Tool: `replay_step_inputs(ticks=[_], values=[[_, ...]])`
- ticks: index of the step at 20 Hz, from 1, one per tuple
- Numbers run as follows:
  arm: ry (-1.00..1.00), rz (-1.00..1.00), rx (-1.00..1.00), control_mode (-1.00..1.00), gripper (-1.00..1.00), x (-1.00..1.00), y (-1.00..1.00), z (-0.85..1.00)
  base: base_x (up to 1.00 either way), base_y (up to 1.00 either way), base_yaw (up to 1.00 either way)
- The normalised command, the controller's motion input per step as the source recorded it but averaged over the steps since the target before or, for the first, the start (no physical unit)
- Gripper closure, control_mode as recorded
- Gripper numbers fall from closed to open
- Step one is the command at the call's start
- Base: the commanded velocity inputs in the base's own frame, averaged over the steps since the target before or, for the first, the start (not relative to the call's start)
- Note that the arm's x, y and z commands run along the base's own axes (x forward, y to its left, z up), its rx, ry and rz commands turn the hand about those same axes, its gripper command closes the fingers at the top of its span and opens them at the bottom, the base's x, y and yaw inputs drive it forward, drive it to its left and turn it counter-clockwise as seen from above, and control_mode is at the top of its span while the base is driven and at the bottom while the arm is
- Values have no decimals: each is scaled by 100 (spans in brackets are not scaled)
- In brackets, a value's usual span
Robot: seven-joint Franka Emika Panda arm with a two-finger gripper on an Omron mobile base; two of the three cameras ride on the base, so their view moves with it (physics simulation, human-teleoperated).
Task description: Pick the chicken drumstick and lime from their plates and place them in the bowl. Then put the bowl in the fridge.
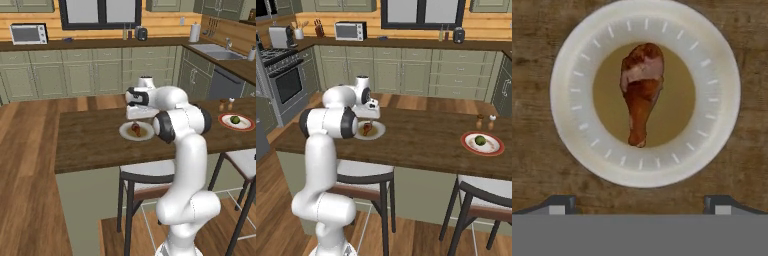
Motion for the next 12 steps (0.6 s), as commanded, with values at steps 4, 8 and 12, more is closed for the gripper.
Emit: replay_step_inputs(ticks=[4,8,12], values=[[4,-1,0,-100,-100,28,5,-33,0,0,0],[6,0,0,-100,-100,51,0,-39,0,0,0],[0,0,0,-100,-100,58,0,-36,0,0,0]])
